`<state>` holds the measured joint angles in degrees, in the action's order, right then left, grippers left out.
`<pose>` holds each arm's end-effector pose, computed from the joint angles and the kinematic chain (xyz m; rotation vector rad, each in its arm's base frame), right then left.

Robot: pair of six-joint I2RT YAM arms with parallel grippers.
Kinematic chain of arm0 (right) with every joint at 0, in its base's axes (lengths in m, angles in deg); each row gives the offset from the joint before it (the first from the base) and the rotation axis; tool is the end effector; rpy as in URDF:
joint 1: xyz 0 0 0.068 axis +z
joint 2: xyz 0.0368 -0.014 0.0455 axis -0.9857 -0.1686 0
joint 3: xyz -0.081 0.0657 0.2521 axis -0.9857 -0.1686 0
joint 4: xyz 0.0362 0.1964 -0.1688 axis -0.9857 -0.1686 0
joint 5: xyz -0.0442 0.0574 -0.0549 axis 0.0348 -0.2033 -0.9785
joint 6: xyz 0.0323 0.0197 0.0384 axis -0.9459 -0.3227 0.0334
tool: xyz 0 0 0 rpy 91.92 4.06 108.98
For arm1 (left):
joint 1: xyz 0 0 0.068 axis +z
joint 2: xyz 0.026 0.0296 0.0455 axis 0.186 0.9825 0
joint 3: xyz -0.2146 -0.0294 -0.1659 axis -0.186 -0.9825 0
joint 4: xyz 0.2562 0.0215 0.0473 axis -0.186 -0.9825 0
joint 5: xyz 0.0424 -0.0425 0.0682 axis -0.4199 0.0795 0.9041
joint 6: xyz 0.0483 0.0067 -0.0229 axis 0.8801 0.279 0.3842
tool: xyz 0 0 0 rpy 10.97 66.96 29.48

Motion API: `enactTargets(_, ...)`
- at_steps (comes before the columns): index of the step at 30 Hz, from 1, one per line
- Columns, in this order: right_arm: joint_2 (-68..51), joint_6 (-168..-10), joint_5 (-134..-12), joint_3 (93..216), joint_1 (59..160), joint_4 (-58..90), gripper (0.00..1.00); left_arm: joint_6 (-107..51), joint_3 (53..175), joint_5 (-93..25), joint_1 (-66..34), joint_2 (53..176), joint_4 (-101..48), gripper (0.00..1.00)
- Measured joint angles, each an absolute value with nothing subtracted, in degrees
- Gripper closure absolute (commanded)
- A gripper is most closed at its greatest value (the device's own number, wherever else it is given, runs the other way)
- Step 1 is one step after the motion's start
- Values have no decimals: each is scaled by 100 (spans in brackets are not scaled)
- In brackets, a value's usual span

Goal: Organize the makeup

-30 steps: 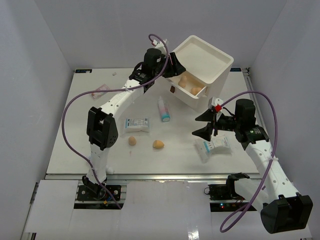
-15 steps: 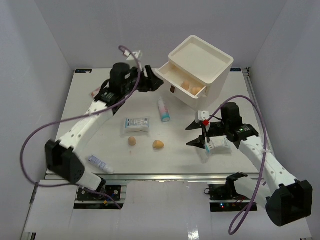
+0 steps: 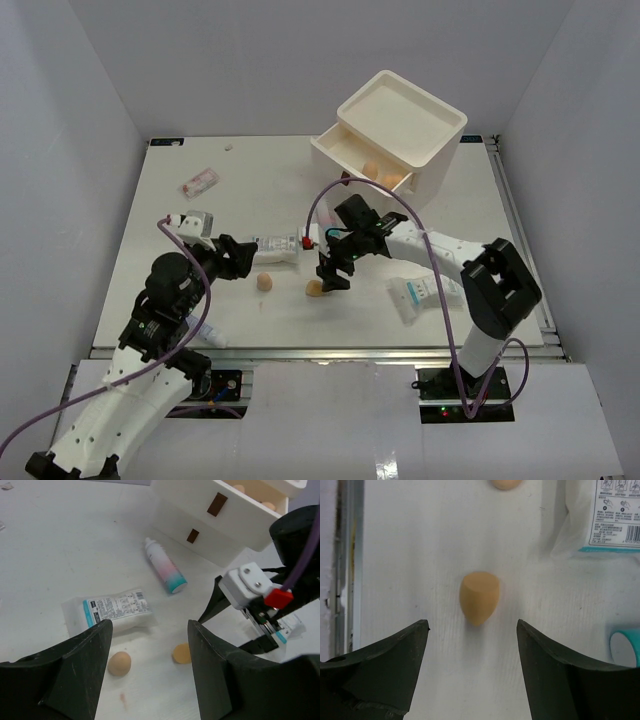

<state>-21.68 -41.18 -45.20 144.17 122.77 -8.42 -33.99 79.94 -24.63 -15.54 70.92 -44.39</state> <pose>0.2396 0.2475 0.2260 -1.7976 1.6338 0.7817 0.1270 -0.0617 0.3198 0.1158 1.7737 -0.5380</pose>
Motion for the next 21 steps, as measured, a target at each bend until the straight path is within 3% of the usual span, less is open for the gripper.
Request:
enactTargets(9,-3442,-4658,-5018,15057,12498,-759,37,-3284,7728,-2030,-1554,6314,-4477,28)
enactTargets(19,-3650,-4767,-4914,15171,12599,-787,85,-3264,7728,-2038,-1554,6478,-4472,27)
enactTargets(21,-3650,-4741,-4874,15171,12607,-799,90,-3262,7728,-2040,-1554,6483,-4470,27)
